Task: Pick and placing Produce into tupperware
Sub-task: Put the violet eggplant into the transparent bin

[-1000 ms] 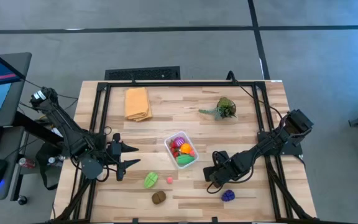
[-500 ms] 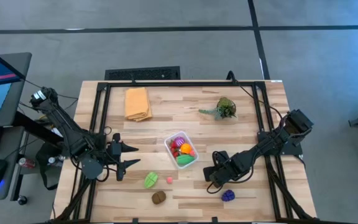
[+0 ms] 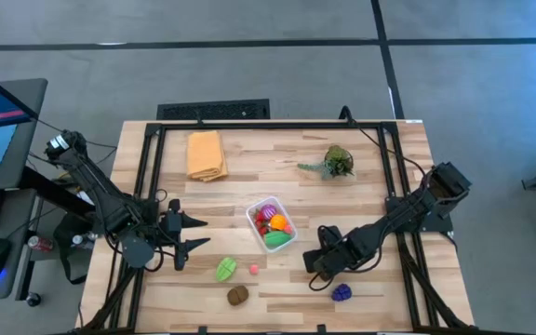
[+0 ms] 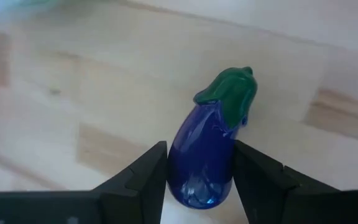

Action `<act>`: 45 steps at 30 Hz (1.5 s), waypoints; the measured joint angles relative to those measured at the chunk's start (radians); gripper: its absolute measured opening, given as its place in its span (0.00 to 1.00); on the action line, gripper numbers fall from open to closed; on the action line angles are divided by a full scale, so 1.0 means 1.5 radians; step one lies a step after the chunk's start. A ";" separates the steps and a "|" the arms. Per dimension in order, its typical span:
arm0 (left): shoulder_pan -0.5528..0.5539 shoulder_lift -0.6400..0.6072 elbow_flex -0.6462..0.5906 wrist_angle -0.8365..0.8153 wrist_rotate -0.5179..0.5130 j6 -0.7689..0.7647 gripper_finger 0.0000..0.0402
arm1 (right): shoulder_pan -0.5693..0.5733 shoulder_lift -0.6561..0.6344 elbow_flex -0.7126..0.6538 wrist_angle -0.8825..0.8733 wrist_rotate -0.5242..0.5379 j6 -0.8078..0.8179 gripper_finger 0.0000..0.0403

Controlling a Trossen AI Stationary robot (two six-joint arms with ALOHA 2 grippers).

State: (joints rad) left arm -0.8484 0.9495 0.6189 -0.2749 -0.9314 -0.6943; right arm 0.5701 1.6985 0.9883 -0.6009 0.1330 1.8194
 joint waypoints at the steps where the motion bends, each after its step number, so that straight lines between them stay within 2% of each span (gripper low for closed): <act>1: 0.000 0.000 0.000 0.000 0.000 0.000 0.52 | -0.002 0.000 0.005 0.003 0.001 -0.008 0.47; 26: 0.000 0.000 0.000 -0.002 0.000 0.000 0.52 | -0.126 0.001 0.199 -0.013 0.004 -0.342 0.47; 38: 0.000 0.000 0.000 -0.005 0.000 0.005 0.52 | -0.204 0.001 0.205 0.031 0.004 -0.459 0.45; 45: 0.000 0.000 0.000 -0.005 0.000 0.005 0.52 | -0.254 0.005 0.205 0.082 0.004 -0.522 0.49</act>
State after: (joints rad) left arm -0.8483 0.9497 0.6189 -0.2821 -0.9314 -0.6861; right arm 0.1897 1.7068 1.2964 -0.4776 0.1390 1.0357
